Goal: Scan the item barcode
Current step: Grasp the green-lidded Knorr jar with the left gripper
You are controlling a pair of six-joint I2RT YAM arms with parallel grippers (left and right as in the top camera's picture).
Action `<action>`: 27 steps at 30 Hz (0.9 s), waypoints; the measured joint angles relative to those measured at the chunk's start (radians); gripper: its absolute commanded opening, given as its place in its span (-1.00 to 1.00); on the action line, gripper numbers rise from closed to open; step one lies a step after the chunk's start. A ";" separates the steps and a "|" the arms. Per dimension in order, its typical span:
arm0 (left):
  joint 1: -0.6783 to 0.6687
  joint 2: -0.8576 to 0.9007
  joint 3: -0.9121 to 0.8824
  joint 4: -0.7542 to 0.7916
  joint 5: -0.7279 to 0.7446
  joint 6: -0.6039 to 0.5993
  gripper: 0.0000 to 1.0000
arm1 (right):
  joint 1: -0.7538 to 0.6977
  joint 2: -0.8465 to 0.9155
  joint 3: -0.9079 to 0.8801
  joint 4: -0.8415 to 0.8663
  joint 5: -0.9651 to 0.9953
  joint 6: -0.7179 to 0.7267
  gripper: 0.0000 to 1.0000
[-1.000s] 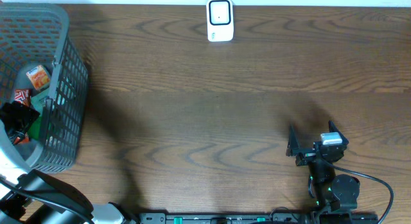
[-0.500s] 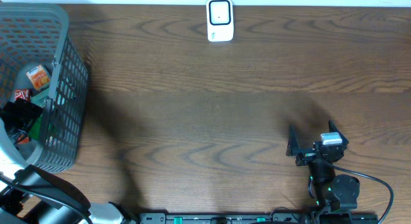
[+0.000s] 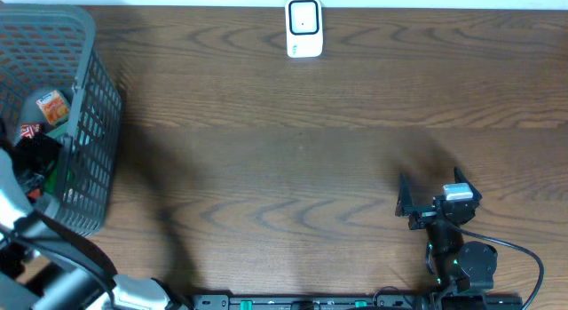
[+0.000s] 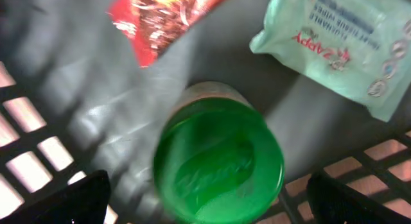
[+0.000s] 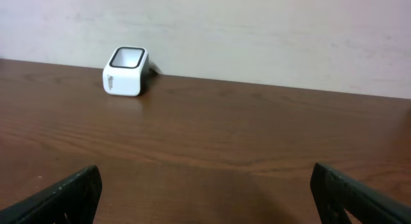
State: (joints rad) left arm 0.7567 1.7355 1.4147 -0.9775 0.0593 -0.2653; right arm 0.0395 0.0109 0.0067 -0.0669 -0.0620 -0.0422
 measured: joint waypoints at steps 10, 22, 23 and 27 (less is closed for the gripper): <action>-0.013 0.078 -0.001 0.036 0.004 0.000 0.96 | 0.000 0.000 0.000 0.000 0.000 0.000 0.99; -0.013 0.127 -0.001 0.037 -0.037 0.013 0.95 | 0.000 0.000 0.000 0.000 0.000 0.000 0.98; -0.013 0.137 -0.001 0.036 -0.037 0.018 0.96 | 0.000 0.000 0.000 0.000 0.000 0.000 0.99; -0.013 0.179 -0.001 0.036 -0.040 0.034 0.96 | 0.000 0.000 0.000 0.000 0.000 0.000 0.98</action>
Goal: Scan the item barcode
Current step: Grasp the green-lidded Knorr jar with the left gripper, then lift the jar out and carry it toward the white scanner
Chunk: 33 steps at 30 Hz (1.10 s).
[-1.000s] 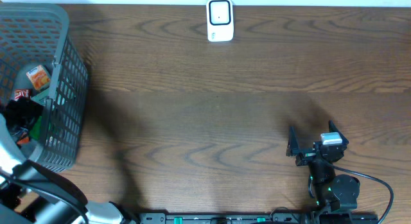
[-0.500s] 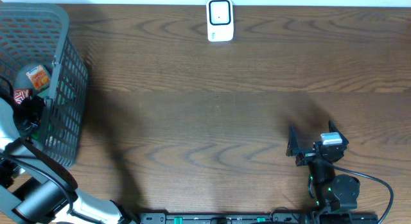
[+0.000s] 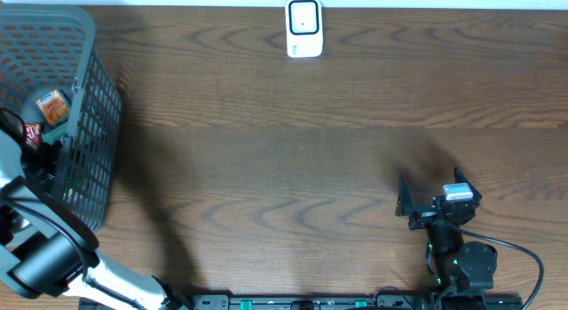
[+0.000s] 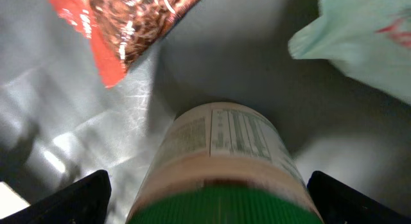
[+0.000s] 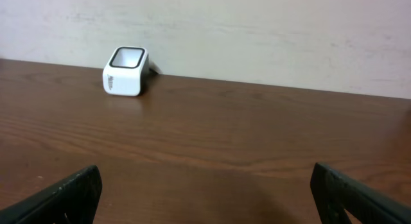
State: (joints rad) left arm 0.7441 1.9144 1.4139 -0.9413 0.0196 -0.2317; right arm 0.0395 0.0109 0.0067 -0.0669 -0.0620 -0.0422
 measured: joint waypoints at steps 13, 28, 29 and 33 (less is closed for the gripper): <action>0.000 0.025 0.000 -0.020 -0.001 0.019 0.53 | 0.000 0.000 0.000 0.000 0.000 0.000 0.99; 0.000 0.027 0.138 -0.174 0.000 0.019 0.38 | 0.000 0.000 0.000 0.000 0.000 0.000 0.98; 0.000 0.027 0.182 -0.190 0.000 0.019 0.38 | 0.000 0.000 0.000 0.000 0.000 0.000 0.98; 0.000 0.008 0.402 -0.270 0.000 0.019 0.39 | 0.000 0.000 0.000 0.000 0.000 0.000 0.99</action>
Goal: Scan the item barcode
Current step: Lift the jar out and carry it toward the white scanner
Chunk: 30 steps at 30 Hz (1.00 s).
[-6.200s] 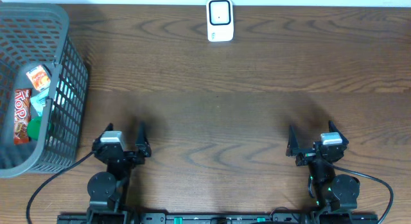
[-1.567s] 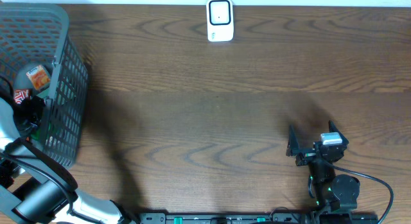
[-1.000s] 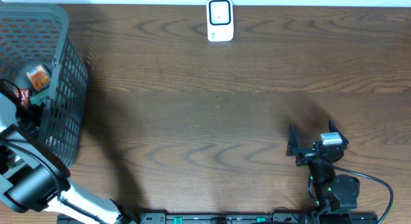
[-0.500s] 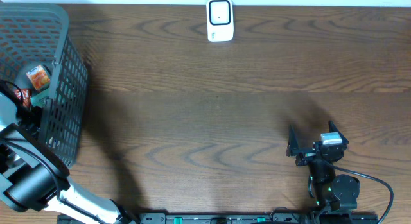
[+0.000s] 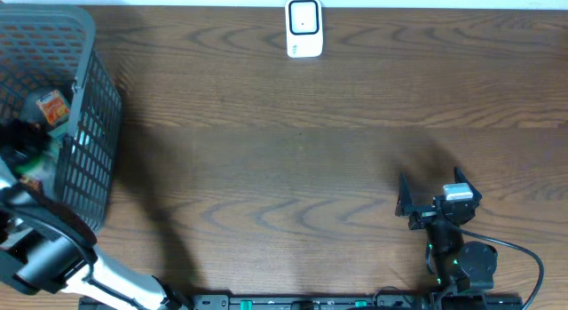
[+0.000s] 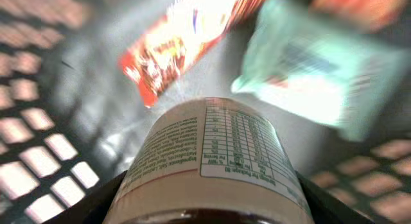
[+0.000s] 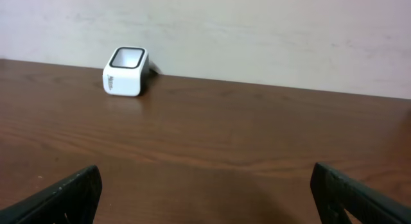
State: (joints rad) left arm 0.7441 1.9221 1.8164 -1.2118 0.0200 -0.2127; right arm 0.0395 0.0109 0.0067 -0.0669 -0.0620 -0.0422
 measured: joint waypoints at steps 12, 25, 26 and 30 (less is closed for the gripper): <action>-0.009 -0.326 0.260 -0.037 0.276 -0.039 0.39 | 0.000 0.000 0.000 0.000 0.000 0.000 0.99; -0.500 -0.405 0.250 -0.034 0.483 -0.098 0.39 | 0.000 0.000 0.000 0.000 0.000 0.000 0.99; -0.552 -0.399 0.244 -0.033 0.483 -0.095 0.39 | 0.000 0.000 0.000 0.000 0.000 0.000 0.99; -0.753 -0.355 0.196 -0.052 0.452 -0.068 0.39 | 0.000 0.000 0.000 0.000 0.000 0.000 0.99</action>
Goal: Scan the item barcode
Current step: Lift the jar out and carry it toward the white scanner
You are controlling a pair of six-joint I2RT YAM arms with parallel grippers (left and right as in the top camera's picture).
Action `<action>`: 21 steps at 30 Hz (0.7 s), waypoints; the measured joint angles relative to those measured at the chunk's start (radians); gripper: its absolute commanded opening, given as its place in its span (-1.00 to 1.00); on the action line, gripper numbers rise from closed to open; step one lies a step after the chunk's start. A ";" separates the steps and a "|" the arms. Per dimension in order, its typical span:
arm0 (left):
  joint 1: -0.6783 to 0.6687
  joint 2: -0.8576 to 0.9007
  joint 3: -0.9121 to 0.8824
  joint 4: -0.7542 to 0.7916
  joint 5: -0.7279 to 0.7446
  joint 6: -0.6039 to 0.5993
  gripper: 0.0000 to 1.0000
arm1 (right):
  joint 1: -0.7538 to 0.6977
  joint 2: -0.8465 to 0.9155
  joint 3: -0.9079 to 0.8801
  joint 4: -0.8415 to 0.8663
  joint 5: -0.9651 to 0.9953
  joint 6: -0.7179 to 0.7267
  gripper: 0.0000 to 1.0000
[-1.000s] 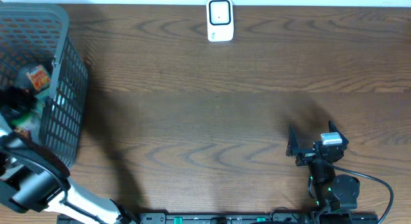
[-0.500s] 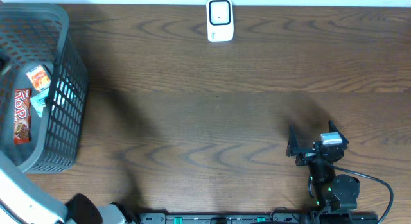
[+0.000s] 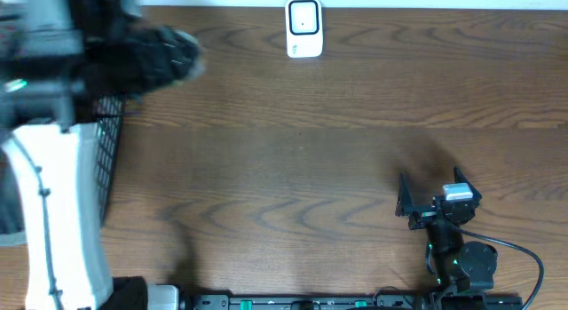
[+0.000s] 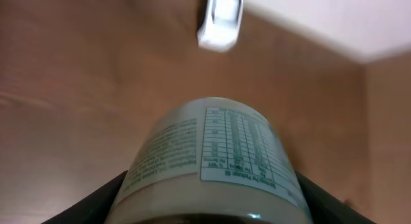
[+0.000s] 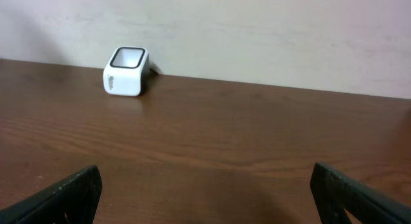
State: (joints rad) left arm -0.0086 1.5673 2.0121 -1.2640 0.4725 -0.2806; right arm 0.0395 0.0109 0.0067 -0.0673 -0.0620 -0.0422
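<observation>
A pale bottle (image 4: 212,160) with a printed nutrition label fills the left wrist view, its lower end between the dark fingers of my left gripper (image 4: 209,208), which is shut on it. The white barcode scanner (image 4: 220,18) lies beyond it at the table's far edge. Overhead, the left gripper (image 3: 167,57) is a dark blur raised over the table's far left, left of the scanner (image 3: 303,27); the bottle cannot be made out there. My right gripper (image 3: 426,202) rests open at the near right, facing the scanner (image 5: 126,71), with nothing between its fingers.
A grey mesh basket (image 3: 106,163) stands at the far left, mostly hidden under my raised left arm. The right arm's base and cable sit at the near right edge. A pale wall rises behind the scanner.
My left gripper was inside the basket holding the bottle; it is now raised outside the basket over the table, still holding the bottle, with the scanner ahead of it. The right arm has not moved.
My left gripper was open above a green-capped bottle lying in the basket among packets. It was then lower, with the cap between its fingers. Then it was shut on the bottle inside the basket. Now the bottle is held outside the basket, facing the scanner.
</observation>
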 measured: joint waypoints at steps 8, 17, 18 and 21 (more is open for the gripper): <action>-0.281 0.151 -0.148 -0.011 -0.093 0.045 0.40 | 0.000 0.000 0.000 0.000 0.000 0.000 0.98; -0.444 0.384 -0.221 0.043 -0.245 -0.008 0.39 | 0.000 0.000 0.000 0.000 0.000 0.000 0.99; -0.452 0.408 -0.221 0.050 -0.266 -0.038 0.40 | 0.000 0.000 0.000 0.000 0.000 0.000 0.98; -0.468 0.480 -0.222 0.086 -0.317 -0.178 0.39 | 0.000 0.000 0.000 0.000 0.000 0.000 0.99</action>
State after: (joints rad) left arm -0.4767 2.0468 1.7901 -1.1778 0.1555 -0.4587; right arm 0.0395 0.0109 0.0067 -0.0669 -0.0620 -0.0422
